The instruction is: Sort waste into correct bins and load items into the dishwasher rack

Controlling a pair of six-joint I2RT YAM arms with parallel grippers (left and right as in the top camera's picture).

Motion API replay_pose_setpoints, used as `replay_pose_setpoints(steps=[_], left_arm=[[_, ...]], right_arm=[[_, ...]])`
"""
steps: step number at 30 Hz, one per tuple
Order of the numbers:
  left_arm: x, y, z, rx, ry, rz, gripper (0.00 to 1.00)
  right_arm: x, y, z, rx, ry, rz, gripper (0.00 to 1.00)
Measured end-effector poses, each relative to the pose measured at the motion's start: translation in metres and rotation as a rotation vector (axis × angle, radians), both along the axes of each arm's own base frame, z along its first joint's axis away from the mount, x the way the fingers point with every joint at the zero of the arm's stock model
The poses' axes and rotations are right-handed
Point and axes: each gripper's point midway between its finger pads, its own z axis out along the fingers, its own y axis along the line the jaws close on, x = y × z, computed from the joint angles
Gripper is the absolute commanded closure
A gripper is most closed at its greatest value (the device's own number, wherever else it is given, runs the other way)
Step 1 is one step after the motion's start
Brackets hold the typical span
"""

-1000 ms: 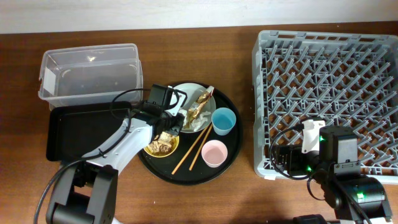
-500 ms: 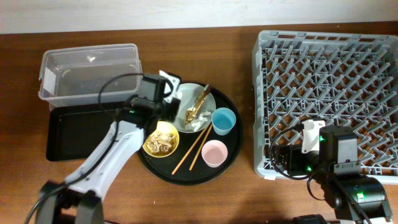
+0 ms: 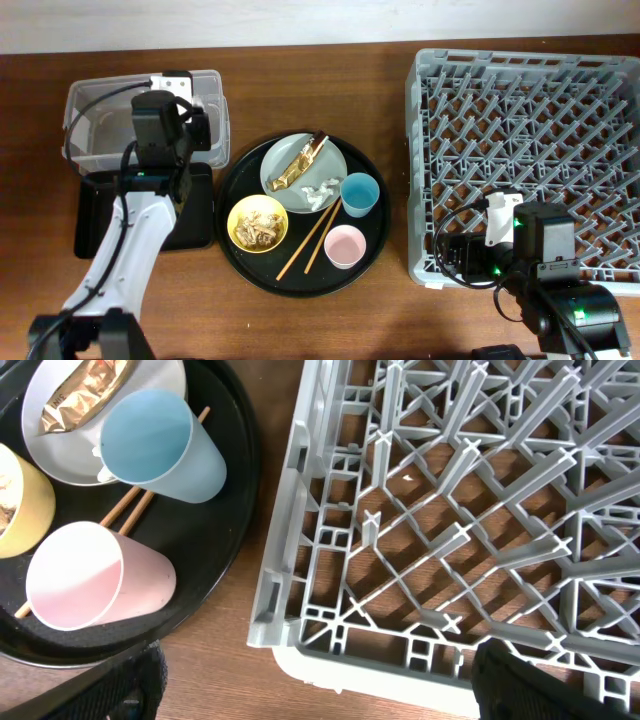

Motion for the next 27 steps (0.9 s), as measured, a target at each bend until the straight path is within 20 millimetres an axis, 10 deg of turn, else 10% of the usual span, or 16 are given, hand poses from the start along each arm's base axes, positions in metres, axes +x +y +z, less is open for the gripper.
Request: replay_pose_setpoints(steps=[5,11,16,21,27], left_arm=[[0.003,-0.012,-0.005,-0.028,0.005,-0.054,0.46],[-0.028,-0.107,-0.038,-0.115,0.171,-0.338,0.38],[-0.045,-0.161,-0.086,-0.119,0.307,-0.468,0.38],[-0.053,-0.174,-0.139,-0.111,0.430,-0.490,0.39],[-0.059,-0.172,-0.175,-0.110,0.515,-0.482,1.00]], right_arm=[[0.000,0.000,0.000,0.002,0.000,-0.002,0.02],[0.000,0.000,0.000,0.002,0.000,-0.002,0.02],[0.000,0.000,0.000,0.002,0.001,-0.002,0.02],[0.000,0.000,0.000,0.002,0.001,-0.002,0.02],[0.000,0.000,0.000,0.002,0.000,-0.002,0.02]])
